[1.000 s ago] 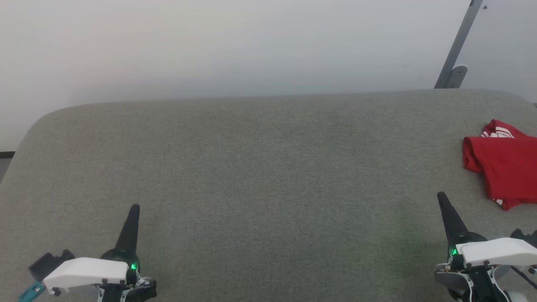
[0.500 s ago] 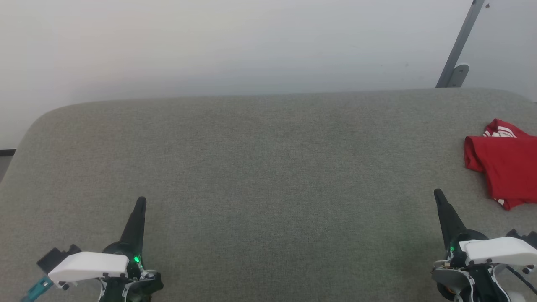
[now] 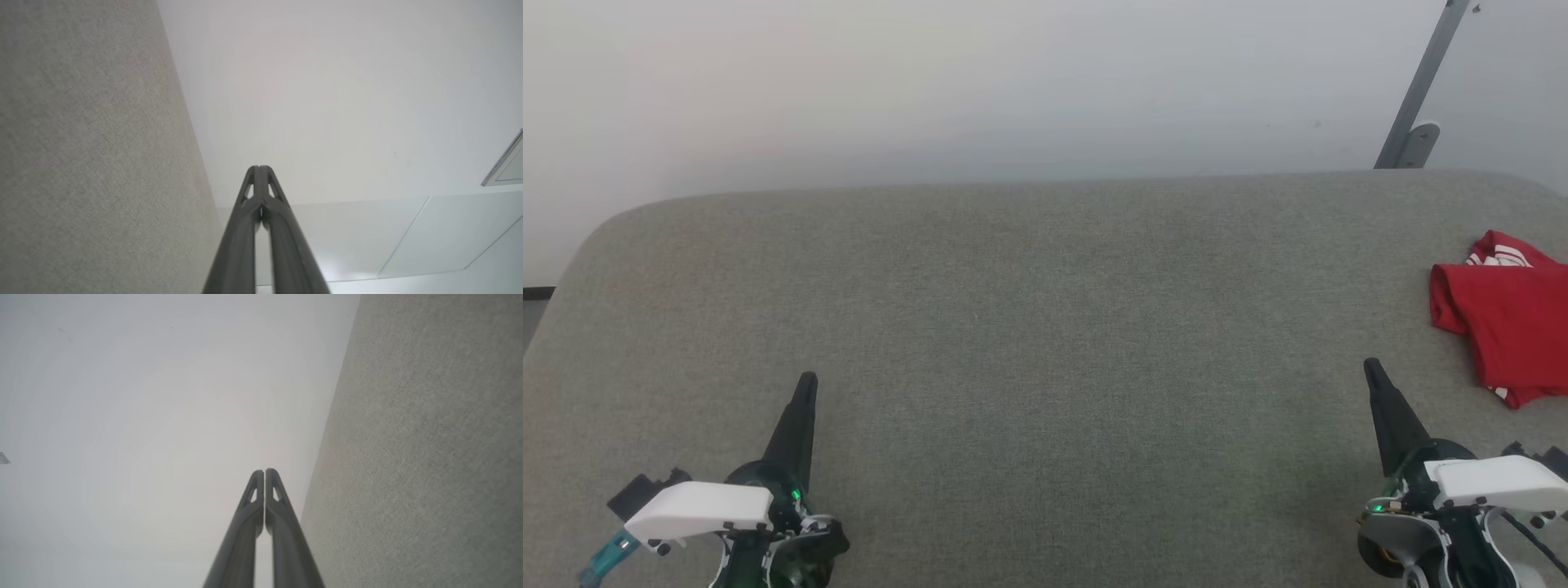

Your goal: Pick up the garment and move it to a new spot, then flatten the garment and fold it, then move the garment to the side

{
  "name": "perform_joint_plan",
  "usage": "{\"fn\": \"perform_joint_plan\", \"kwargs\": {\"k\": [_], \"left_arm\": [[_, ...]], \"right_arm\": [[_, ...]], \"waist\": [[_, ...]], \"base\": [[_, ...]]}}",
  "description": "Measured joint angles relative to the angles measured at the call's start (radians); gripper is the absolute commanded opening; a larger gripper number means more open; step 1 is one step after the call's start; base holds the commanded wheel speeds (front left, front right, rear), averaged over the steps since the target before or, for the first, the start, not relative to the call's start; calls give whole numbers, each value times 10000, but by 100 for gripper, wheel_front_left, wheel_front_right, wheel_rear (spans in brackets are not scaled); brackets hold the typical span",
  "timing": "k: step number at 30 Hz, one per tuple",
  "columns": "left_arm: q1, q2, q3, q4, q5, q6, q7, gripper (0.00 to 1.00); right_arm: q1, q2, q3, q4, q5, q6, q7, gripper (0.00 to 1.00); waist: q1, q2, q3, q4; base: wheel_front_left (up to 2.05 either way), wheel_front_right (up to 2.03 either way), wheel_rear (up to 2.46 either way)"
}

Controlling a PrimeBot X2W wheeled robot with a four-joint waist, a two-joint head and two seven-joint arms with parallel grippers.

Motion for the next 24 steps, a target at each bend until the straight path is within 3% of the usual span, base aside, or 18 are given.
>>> {"fn": "perform_joint_plan", "kwargs": {"k": [24], "left_arm": [[-55,-25,-19,8,-257,0,71,0]], "right_arm": [[-24,48,-15,-29,242,0,65,0]], "waist": [[0,0,12,8]], "base": [[0,0,0]]}}
